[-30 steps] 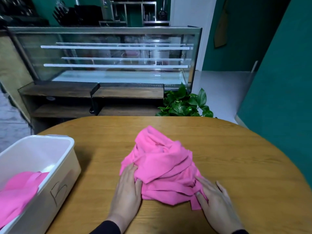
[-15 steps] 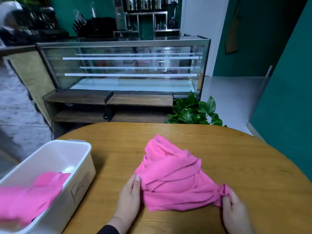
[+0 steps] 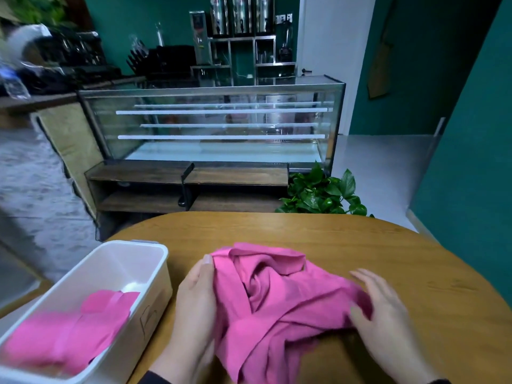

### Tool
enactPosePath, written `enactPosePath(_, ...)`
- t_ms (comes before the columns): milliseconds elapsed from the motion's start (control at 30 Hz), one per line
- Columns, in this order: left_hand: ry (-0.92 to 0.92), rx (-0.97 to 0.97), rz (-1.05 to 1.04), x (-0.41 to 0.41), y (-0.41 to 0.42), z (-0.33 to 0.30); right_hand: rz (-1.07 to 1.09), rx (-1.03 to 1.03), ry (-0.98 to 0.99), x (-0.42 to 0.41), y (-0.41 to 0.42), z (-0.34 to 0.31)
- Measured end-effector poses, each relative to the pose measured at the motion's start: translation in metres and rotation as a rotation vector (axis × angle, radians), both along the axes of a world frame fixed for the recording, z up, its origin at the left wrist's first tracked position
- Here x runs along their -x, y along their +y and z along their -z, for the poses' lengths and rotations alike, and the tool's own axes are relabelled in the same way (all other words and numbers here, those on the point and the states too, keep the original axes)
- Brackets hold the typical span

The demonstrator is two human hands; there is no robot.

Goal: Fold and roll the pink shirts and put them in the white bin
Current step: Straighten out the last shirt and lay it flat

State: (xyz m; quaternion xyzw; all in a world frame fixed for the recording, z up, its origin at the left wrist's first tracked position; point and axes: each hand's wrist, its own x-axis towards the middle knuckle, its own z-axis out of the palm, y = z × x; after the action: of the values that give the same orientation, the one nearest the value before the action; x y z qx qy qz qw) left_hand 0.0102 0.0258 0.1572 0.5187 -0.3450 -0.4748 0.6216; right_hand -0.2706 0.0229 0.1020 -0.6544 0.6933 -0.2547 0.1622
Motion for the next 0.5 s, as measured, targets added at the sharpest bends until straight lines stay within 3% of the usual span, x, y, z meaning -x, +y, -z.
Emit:
enactPosePath(100,0.028,0.004,0.091,0.007,0.006,-0.002,-0.340,0.001,-0.137,-0.056,0.022,-0.024)
enactPosePath(200,-0.013,0.041,0.229,0.015,0.011,-0.010,-0.391,-0.078,-0.495,-0.094,0.027,-0.042)
enactPosePath(267,-0.044,0.085,0.267,0.021,0.014,-0.020,-0.358,-0.062,-0.614,-0.107,0.025,-0.052)
enactPosePath(400,-0.108,0.241,0.223,0.025,0.015,-0.042,-0.191,0.155,-0.243,-0.119,0.023,-0.067)
enactPosePath(500,-0.041,0.303,0.212,0.024,0.007,-0.059,-0.155,0.171,-0.095,-0.121,0.022,-0.081)
